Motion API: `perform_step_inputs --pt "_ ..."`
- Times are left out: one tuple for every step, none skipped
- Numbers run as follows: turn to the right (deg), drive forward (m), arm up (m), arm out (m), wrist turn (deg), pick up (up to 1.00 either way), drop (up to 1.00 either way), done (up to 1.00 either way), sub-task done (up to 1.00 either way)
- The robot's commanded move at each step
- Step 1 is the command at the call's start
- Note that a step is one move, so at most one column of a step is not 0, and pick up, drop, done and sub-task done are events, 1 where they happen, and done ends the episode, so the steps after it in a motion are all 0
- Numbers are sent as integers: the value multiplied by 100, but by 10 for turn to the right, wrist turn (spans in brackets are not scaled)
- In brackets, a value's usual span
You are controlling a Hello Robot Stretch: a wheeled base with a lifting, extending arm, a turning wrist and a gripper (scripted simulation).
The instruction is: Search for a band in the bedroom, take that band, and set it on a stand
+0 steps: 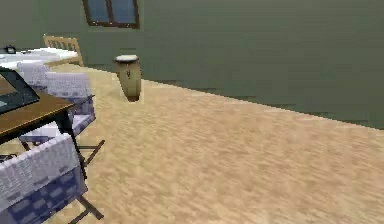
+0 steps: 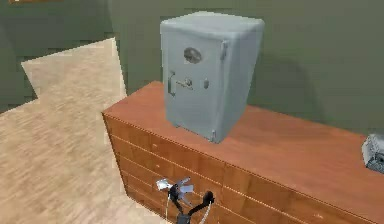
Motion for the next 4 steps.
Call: perform_step_inputs --pt "270 0 0 0 0 0 0 0 0" --pt "0 100 0 0 0 0 0 0 0" --pt "90 0 0 0 0 0 0 0 0" --pt "0 15 0 0 0 0 0 0 0"
